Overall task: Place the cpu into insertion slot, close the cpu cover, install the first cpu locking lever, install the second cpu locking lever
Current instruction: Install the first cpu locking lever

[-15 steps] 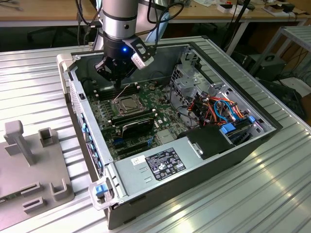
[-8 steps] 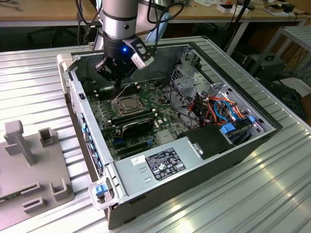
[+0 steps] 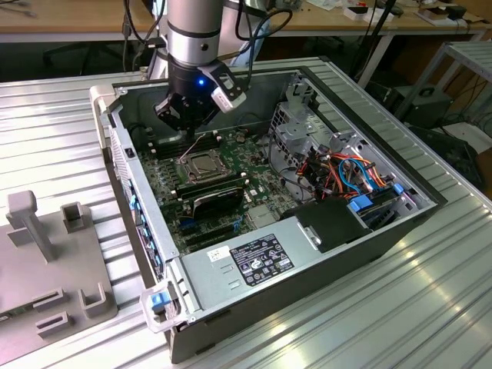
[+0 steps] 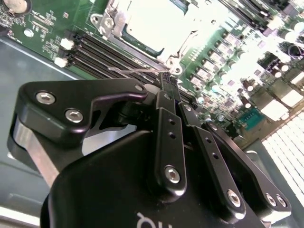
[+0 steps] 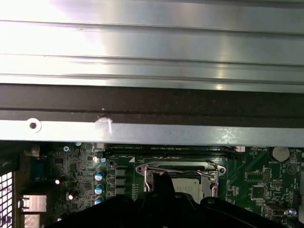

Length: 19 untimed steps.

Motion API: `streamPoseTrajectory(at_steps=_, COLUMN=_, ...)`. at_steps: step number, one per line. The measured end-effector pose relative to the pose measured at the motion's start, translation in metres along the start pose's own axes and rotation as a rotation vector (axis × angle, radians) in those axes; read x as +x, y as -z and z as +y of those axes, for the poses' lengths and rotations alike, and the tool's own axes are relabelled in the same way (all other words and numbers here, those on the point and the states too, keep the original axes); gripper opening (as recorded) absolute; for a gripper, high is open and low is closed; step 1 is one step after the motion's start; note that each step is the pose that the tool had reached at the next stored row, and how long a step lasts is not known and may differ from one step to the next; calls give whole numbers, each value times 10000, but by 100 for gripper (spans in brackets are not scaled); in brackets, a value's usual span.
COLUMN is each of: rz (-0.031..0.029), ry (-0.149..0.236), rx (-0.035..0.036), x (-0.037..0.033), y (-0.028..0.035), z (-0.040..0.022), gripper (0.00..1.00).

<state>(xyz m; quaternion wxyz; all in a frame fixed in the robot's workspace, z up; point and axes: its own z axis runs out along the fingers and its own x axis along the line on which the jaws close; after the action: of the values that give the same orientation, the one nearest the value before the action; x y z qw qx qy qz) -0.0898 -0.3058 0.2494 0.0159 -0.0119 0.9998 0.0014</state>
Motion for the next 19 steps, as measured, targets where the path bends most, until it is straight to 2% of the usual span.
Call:
streamPoseTrajectory(at_steps=5, rz=2, ry=0, rx=1, x=-88, y=-35, z=1, gripper=11)
streamPoseTrajectory(at_steps=8, rz=1, ry=0, rx=1, x=-118, y=-57, z=13, gripper=11)
streamPoseTrajectory(at_steps=10, rz=3, ry=0, rx=3, x=-121, y=-62, z=16, gripper=11)
streamPoseTrajectory(at_steps=12, rz=1, ry=1, rx=2, x=-120, y=-114, z=20, gripper=11)
streamPoseTrajectory(at_steps=19, rz=0, ry=1, rx=0, x=-138, y=-118, z=20, gripper=11)
